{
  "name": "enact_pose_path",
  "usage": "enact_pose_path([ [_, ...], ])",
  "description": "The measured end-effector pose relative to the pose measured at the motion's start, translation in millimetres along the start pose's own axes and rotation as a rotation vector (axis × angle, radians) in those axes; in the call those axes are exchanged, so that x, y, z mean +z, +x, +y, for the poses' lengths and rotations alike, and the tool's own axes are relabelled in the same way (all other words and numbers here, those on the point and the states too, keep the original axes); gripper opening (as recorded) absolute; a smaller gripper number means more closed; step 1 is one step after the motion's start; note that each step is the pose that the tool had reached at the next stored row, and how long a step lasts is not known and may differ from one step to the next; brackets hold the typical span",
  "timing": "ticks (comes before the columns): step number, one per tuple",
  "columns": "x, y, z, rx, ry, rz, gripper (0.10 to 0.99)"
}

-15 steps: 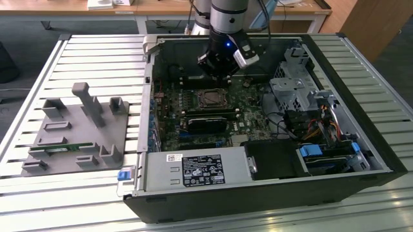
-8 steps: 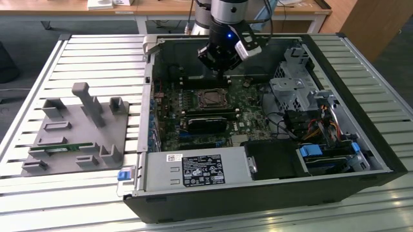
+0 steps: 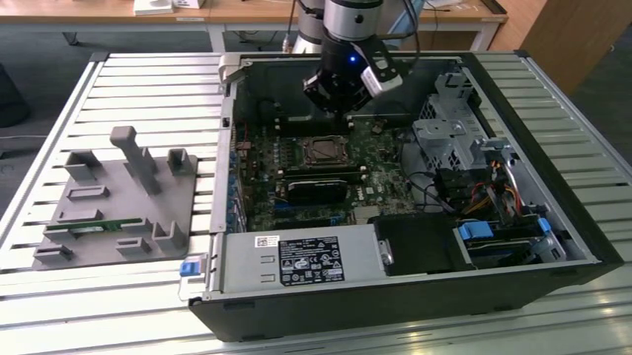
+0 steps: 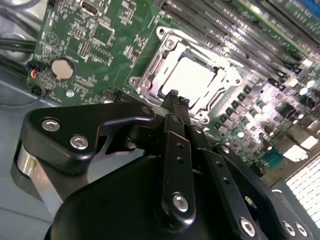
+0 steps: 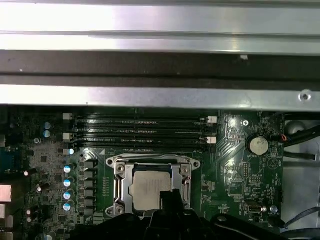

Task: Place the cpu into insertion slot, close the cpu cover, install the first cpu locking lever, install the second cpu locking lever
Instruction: 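Install the second cpu locking lever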

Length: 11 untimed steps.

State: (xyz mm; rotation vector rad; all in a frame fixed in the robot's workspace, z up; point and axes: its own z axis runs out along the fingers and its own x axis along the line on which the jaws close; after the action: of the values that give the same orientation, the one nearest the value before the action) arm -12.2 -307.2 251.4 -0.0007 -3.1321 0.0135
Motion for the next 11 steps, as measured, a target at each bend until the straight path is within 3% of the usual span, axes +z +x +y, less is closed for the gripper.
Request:
enact_pose_path([
  [6, 0.2, 0.0, -9.9, 0.000, 0.000, -0.0001, 0.106],
  [11, -3.3, 0.1, -12.4, 0.000, -0.001, 0.0000, 0.106],
])
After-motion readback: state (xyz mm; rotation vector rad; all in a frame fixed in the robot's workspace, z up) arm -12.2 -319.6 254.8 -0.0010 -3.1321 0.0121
